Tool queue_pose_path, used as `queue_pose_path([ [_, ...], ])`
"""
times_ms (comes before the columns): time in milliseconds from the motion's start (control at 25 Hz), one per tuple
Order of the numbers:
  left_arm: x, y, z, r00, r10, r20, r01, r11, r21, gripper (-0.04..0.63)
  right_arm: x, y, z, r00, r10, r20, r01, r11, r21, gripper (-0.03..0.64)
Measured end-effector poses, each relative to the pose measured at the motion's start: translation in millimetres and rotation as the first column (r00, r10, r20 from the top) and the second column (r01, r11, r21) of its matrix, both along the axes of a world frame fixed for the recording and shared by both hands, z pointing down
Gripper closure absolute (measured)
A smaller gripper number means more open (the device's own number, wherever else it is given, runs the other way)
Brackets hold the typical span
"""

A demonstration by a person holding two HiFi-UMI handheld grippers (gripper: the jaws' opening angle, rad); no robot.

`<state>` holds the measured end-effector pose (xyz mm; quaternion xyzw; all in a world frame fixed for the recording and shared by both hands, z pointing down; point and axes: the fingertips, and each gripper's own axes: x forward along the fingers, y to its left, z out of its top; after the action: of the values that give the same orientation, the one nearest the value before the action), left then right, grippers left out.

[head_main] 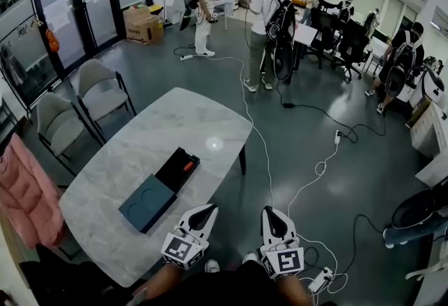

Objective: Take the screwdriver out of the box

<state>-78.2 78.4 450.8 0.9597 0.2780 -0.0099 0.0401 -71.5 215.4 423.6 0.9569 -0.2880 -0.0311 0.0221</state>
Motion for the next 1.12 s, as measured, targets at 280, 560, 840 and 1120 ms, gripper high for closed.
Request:
queue_pose_path([
  [280, 35, 6, 5, 1.000, -0.017, 0.005, 0.017, 1.000, 0.009, 0.591, 42, 8, 2, 1.000, -0.024, 0.006, 0.024, 1.000, 0.003, 0.594],
  [560, 89, 21, -3, 0.997, -0.072, -0.005, 0.072, 0.997, 0.027, 0.591, 102, 25, -3, 0.997, -0.074, -0.002, 0.074, 0.997, 0.008, 0.594],
  [840, 132, 33, -9, 0.989, -0.150, -0.016, 0.151, 0.987, 0.047, 0.591, 150, 47, -2, 0.993, -0.114, 0.007, 0.114, 0.993, 0.028, 0.594],
  [1120, 155, 51, -1, 0.979, -0.205, 0.016, 0.205, 0.978, 0.042, 0.591, 184, 58, 8, 0.981, -0.193, 0.034, 0.192, 0.981, 0.041, 0.594],
])
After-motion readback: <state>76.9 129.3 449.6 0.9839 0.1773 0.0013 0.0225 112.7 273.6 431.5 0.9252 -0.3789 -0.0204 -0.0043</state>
